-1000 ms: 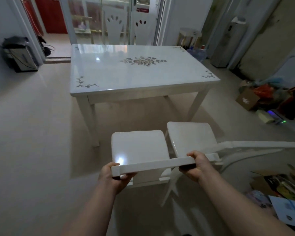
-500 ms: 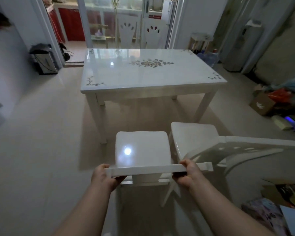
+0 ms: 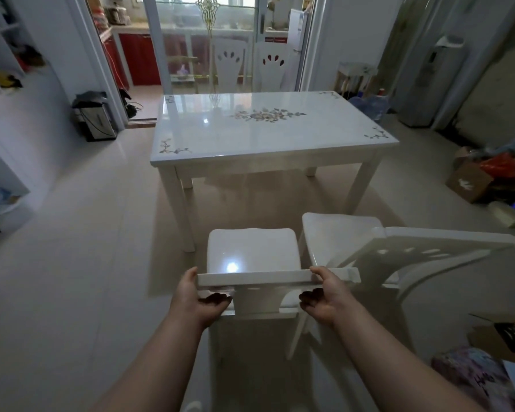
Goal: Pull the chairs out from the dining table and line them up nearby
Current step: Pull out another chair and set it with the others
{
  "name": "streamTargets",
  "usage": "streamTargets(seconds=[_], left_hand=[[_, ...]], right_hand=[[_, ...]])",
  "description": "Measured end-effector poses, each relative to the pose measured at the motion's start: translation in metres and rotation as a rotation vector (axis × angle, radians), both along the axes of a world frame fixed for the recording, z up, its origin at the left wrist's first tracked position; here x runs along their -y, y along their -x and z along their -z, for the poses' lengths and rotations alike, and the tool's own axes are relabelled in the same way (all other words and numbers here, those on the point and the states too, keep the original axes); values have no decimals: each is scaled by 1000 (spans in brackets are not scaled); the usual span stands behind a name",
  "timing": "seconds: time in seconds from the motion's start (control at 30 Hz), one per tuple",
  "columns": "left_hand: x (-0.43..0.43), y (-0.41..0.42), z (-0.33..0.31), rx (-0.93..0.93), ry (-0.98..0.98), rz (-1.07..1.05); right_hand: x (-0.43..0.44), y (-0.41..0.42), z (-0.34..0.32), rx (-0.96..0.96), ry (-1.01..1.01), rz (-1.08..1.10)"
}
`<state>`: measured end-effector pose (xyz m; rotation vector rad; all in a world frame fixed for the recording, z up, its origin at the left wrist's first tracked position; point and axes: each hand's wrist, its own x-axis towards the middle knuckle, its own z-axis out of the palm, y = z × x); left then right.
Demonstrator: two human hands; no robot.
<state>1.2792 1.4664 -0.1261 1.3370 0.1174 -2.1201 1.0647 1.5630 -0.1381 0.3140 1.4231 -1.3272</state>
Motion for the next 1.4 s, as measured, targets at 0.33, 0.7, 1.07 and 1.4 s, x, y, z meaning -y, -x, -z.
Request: streamTargets(seconds=[0.33, 0.7, 1.07, 1.4], left_hand=[[-17, 46, -14, 25, 37, 221], [-9, 64, 11, 64, 37, 222], [-10, 89, -6, -5, -71, 105], [-36, 135, -4, 14, -101, -7]], right_hand=[[-7, 13, 0, -5, -13, 101], [15, 20, 9, -65, -81, 119], [25, 53, 2, -44, -102, 134], [14, 104, -1, -3, -113, 9]])
